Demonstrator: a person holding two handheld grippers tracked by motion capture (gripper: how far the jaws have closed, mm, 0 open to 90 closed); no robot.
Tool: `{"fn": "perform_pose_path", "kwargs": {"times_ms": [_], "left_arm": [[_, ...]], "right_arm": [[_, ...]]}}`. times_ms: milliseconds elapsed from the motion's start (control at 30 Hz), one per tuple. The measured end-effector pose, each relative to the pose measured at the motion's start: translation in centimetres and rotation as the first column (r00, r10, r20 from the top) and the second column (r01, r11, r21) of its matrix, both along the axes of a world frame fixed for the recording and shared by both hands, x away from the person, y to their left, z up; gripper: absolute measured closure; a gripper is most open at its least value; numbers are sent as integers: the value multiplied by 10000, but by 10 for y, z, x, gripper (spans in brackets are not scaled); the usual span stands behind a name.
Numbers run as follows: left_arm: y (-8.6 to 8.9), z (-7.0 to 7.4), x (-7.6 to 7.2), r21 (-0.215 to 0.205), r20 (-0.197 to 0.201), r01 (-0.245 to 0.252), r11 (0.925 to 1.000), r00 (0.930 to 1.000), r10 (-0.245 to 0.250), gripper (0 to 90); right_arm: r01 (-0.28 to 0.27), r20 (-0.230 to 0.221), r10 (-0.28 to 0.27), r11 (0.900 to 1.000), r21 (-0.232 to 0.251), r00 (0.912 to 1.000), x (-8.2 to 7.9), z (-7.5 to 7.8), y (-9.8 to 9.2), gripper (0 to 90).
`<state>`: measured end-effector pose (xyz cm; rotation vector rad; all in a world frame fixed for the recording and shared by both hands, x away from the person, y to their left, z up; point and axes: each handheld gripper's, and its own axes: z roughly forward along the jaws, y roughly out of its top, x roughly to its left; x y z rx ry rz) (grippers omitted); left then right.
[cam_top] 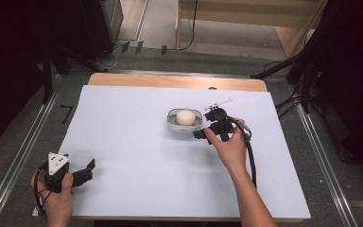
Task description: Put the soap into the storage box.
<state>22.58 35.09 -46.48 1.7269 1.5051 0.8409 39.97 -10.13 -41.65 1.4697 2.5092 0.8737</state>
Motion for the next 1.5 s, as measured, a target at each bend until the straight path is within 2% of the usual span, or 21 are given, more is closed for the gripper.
{"fn": "perform_pose_path", "kwargs": {"times_ms": [667,1333,1500], "left_arm": [[0,0,0,-5,-11,1,10000,10000,-1,74],[0,0,0,-11,-8,13,10000,10000,-13,74],[0,0,0,1,5,28,10000,10000,-28,74]], "right_arm": [[295,316,-296,9996,20,9991,-26,-10,-47,163],[537,777,-562,9980,339,9954,-51,-24,-89,140],[635,739,-659,9974,348,9951,-59,-29,-100,137]]}}
